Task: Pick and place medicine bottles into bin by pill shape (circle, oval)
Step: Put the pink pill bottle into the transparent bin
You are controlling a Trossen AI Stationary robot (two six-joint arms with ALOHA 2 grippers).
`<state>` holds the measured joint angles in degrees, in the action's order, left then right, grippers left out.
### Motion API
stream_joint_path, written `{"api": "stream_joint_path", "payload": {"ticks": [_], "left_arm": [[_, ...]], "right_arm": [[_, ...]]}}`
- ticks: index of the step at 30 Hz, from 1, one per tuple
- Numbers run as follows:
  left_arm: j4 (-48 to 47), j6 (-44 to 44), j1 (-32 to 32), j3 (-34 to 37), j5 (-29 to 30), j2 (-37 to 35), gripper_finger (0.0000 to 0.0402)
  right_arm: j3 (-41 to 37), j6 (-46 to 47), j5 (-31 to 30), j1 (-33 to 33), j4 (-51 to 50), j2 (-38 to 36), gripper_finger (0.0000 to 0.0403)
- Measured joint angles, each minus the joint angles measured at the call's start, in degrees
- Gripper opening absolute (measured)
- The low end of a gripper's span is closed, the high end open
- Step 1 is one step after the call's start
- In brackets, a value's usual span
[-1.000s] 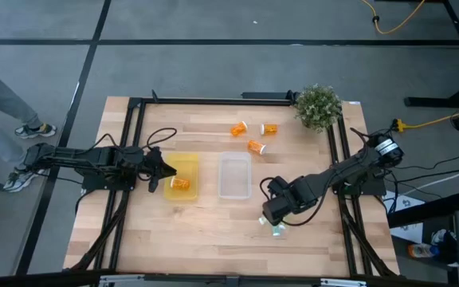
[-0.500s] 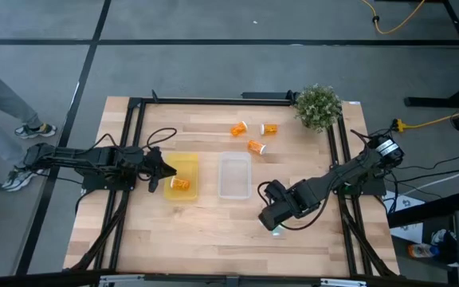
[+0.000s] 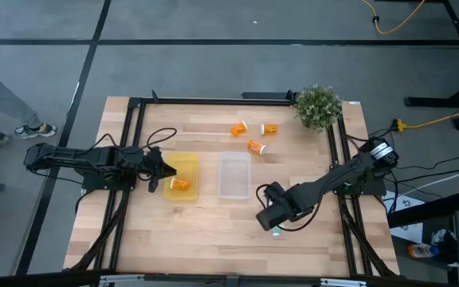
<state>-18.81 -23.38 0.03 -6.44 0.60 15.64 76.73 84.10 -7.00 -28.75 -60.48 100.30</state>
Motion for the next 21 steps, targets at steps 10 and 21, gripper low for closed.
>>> {"api": "stream_joint_path", "payload": {"ticks": [10, 21], "left_arm": [[0.00, 0.00, -0.01, 0.00, 0.35, 0.00, 0.0050], [0.00, 0.00, 0.00, 0.00, 0.42, 0.00, 0.0050]], "right_arm": [[-0.02, -1.87, 2.63, 2.14, -6.81, 3.93, 0.0211], [-0.42, -11.79, -0.98, 6.59, -22.32, -1.88, 0.0211]]}}
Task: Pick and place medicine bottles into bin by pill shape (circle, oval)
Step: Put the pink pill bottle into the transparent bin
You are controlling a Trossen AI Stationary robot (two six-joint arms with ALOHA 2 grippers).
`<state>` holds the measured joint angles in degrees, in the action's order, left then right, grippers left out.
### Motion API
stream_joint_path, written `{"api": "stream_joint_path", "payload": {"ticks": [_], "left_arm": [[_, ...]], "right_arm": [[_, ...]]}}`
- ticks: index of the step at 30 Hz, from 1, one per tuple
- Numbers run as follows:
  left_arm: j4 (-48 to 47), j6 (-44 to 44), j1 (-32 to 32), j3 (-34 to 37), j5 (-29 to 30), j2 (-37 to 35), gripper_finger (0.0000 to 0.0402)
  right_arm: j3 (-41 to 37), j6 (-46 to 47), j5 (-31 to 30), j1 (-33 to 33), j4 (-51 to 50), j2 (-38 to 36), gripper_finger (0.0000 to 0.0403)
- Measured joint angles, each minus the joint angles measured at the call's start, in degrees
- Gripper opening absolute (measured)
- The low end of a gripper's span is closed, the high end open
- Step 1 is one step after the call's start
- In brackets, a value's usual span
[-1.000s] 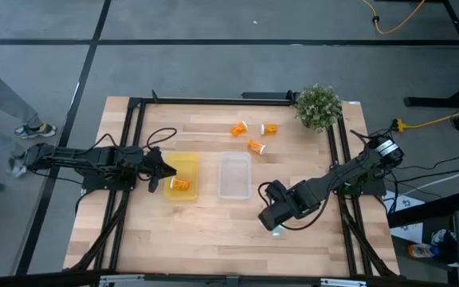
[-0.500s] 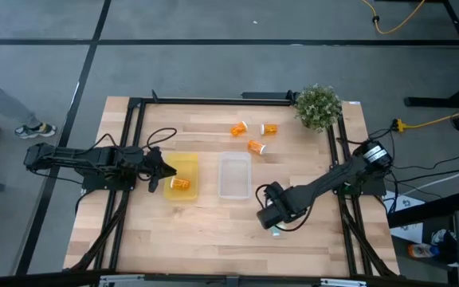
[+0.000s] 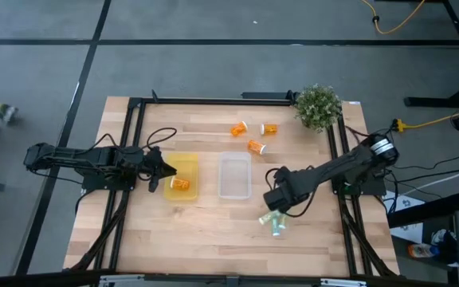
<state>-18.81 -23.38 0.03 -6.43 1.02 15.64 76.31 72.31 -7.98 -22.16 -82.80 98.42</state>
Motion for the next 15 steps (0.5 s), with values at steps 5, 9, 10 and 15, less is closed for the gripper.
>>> {"api": "stream_joint_path", "payload": {"ticks": [5, 9, 10, 15], "left_arm": [[0.02, 0.00, -0.01, 0.02, 0.02, 0.00, 0.0050], [0.02, 0.00, 0.00, 0.02, 0.02, 0.00, 0.0050], [0.02, 0.00, -0.02, 0.02, 0.02, -0.02, 0.0050], [0.02, 0.00, 0.00, 0.02, 0.04, -0.02, 0.0050]], "right_arm": [[-5.87, -3.56, -0.32, 0.66, 4.60, -7.20, 0.0211], [-16.40, -1.30, 1.89, 0.62, 20.47, -15.88, 0.0211], [-19.23, 0.27, 2.28, 0.60, 25.88, -17.70, 0.0211], [-30.30, 7.01, 2.72, 0.00, 47.22, -19.84, 0.0211]]}}
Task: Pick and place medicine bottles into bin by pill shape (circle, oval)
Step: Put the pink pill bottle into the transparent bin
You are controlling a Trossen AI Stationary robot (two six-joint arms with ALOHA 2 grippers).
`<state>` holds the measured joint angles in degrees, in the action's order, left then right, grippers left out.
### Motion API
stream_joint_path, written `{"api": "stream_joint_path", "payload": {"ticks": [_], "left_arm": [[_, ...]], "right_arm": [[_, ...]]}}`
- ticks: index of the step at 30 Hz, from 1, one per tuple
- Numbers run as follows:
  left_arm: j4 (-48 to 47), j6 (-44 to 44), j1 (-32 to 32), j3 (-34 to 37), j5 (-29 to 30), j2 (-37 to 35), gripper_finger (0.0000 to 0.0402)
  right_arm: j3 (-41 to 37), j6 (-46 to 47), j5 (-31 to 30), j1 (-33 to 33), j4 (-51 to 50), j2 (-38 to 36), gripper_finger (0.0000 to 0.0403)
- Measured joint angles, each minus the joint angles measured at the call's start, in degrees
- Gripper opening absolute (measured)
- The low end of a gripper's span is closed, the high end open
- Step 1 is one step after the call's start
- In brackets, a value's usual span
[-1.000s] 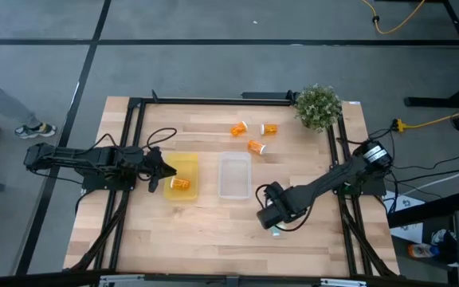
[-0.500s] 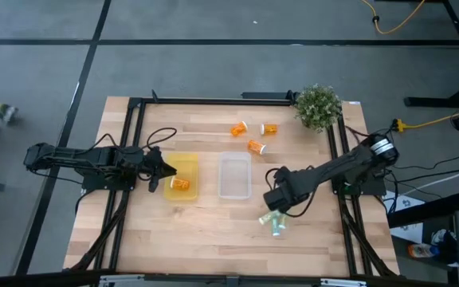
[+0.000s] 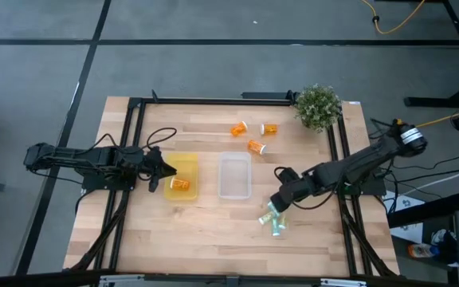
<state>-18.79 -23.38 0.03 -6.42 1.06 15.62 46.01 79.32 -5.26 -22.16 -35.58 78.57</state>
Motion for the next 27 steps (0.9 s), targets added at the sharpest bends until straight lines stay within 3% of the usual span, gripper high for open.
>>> {"api": "stream_joint_path", "payload": {"ticks": [2, 6, 19, 27], "left_arm": [[0.00, 0.00, -0.01, 0.00, 0.29, 0.01, 0.0050], [0.00, 0.00, -0.02, 0.00, 1.67, 0.00, 0.0050], [0.00, 0.00, 0.00, 0.00, 1.86, 0.00, 0.0050], [0.00, 0.00, 0.00, 0.00, 1.92, 0.00, 0.0050]], "right_arm": [[-2.13, 0.21, 1.02, -0.12, 4.19, 1.52, 0.0211], [-2.65, 1.84, 3.53, -0.08, 3.27, 5.15, 0.0211], [-2.19, 1.52, 0.89, -0.17, 2.67, 13.58, 0.0209], [-1.31, 4.74, -0.97, -0.21, 0.59, 13.42, 0.0149]]}}
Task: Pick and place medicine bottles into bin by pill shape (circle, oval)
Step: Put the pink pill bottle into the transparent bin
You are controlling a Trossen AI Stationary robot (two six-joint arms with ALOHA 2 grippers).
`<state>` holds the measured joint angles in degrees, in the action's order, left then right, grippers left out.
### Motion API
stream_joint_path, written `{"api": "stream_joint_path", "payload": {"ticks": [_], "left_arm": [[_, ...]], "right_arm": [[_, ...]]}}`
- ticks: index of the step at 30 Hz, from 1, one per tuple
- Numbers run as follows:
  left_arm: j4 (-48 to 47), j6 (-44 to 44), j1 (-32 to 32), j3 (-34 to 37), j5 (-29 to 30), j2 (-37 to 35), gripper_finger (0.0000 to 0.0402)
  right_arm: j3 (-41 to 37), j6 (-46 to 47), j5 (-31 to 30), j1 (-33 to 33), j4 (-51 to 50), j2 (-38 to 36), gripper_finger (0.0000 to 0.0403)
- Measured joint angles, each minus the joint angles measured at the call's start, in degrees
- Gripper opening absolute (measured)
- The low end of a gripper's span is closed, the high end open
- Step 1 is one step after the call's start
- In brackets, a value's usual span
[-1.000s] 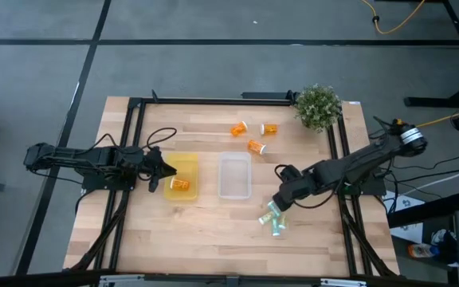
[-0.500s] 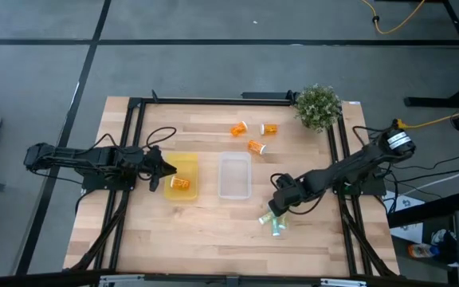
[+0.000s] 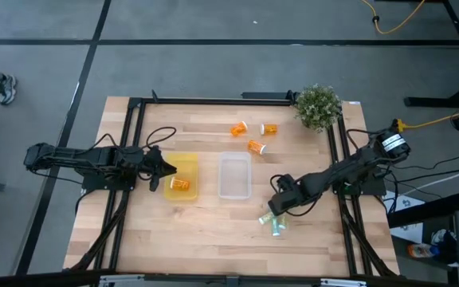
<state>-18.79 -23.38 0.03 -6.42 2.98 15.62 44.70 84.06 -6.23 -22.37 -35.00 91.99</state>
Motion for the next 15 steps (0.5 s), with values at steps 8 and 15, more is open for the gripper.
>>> {"api": "stream_joint_path", "payload": {"ticks": [8, 15], "left_arm": [[-0.02, 0.00, -0.02, 0.00, 1.98, 0.00, 0.0050], [-0.02, 0.00, -0.02, 0.00, 2.34, 0.00, 0.0050]], "right_arm": [[2.77, 2.58, -12.63, 0.31, -4.13, 0.34, 0.0094], [8.63, -10.63, -30.32, 2.12, -0.93, -0.07, 0.0103]]}}
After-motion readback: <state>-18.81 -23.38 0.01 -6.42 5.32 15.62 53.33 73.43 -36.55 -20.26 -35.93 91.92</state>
